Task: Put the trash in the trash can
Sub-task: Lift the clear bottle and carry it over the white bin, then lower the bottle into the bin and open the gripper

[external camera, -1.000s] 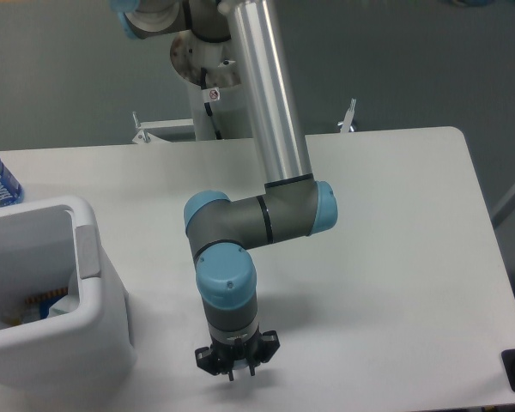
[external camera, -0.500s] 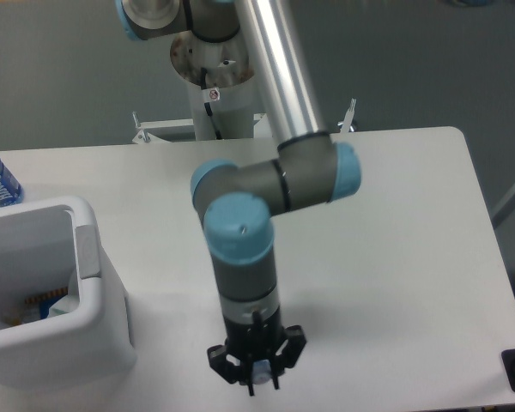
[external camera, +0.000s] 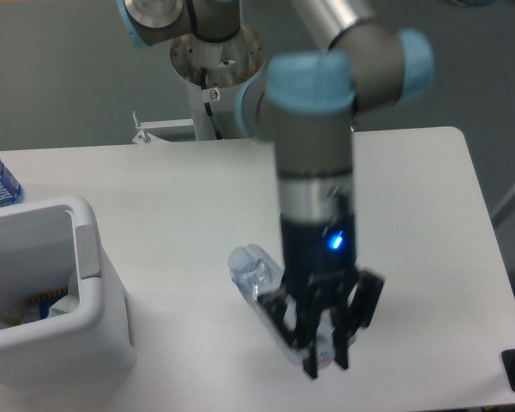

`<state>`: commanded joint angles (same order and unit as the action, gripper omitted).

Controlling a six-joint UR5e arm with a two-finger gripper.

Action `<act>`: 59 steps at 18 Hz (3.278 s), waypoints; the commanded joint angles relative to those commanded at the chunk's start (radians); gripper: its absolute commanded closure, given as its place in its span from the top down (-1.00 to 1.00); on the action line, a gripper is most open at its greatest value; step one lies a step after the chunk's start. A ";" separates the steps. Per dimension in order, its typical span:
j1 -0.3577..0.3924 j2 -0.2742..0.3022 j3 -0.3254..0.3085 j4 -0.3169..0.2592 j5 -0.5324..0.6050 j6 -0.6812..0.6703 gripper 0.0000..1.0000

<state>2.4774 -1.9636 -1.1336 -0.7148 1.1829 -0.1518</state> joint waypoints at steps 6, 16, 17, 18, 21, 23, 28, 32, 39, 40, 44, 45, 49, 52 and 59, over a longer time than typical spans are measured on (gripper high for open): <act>-0.053 0.022 -0.005 0.000 -0.098 -0.020 -0.79; -0.228 0.063 -0.023 -0.003 -0.108 -0.077 -0.79; -0.247 0.063 -0.023 -0.003 -0.108 -0.086 -0.79; -0.261 0.063 -0.023 -0.003 -0.108 -0.089 -0.79; -0.290 0.052 -0.020 -0.002 -0.108 -0.083 -0.79; -0.313 0.039 -0.017 0.000 -0.108 -0.080 -0.79; -0.365 0.006 -0.015 0.000 -0.108 -0.077 -0.70; -0.367 -0.009 -0.018 0.000 -0.108 -0.039 -0.70; -0.377 -0.023 -0.021 0.000 -0.108 -0.025 -0.46; -0.377 -0.023 -0.021 0.000 -0.108 -0.025 -0.46; -0.377 -0.026 -0.031 0.000 -0.108 -0.025 -0.45; -0.377 -0.024 -0.031 0.000 -0.108 -0.025 -0.34; -0.377 -0.024 -0.029 0.000 -0.105 -0.009 0.50; -0.377 -0.024 -0.029 0.000 -0.105 -0.003 0.53; -0.373 -0.017 -0.028 0.000 -0.100 0.006 1.00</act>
<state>2.1046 -1.9804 -1.1612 -0.7148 1.0830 -0.1458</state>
